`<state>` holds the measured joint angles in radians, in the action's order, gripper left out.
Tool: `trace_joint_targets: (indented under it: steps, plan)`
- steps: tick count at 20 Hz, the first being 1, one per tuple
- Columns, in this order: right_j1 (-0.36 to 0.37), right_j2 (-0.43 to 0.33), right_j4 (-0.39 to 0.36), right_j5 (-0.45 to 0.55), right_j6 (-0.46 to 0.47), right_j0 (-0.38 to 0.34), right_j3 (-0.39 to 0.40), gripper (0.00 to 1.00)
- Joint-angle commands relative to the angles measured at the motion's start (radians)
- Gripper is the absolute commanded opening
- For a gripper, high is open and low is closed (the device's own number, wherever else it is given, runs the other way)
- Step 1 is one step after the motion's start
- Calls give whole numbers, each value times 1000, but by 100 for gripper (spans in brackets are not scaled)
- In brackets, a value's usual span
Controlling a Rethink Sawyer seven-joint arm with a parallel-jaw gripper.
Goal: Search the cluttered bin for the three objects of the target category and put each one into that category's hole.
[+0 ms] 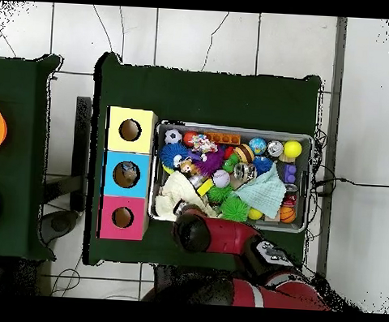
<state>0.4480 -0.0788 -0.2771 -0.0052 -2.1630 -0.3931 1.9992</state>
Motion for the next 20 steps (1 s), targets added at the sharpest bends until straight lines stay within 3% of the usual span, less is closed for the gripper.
trace_joint_targets:
  steps: [1, 11, 20]
  plan:
    - [-67, -41, -58, -10, -15, -50, -122, 0]
    - [-45, -112, -149, 50, 69, -174, -163, 0]
    - [4, -211, -255, 278, 214, -289, -232, 0]
